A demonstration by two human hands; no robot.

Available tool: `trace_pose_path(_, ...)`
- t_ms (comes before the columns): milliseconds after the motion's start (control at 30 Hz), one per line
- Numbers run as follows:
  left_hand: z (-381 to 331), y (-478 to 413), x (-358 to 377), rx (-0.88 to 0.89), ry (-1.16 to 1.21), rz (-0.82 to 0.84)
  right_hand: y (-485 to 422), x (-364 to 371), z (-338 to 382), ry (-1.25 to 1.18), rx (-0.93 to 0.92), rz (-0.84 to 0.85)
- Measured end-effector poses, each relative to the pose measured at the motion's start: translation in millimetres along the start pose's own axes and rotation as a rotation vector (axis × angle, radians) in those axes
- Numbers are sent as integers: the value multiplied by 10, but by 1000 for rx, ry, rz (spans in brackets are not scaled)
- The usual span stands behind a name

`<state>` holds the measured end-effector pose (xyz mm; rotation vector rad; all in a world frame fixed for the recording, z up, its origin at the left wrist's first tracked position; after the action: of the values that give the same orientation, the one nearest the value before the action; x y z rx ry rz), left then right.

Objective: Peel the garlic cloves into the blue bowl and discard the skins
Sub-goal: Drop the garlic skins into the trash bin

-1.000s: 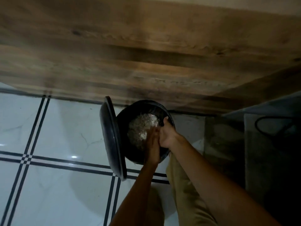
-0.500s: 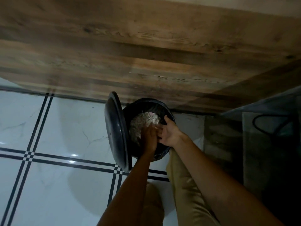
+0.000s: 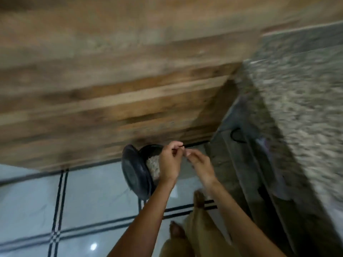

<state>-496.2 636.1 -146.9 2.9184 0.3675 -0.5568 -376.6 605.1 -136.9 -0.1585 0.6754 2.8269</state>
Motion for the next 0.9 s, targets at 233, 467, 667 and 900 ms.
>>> trace_pose_path(233,-2221,1869,1812,346,163,612,1694,-3019,468,-116,-209,-748)
trace_pose_path(467,-2403,5076,3079,652,-39,1369,4143,-4929,-998,-114,43,-1501)
trace_pose_path(667,-2073,6584,3252,925,-204,1366,5713,-5524,-2112,4,290,-1737)
trace_pose_path(900,-1960,6967,3228,1539,-295,1218,6305,-5716,-2666,132,445,-1596)
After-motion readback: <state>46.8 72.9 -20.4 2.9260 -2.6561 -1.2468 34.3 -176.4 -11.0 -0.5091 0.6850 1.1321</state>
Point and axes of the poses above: each hand's wrist, its own y-axis away from the middle knuckle, its own x-axis out of the palm, z = x × y, the point moved 9 cm from there along -y, towards the middle knuckle, and after that the axes turned 8 degrees about -z, right-handed, at the moved point
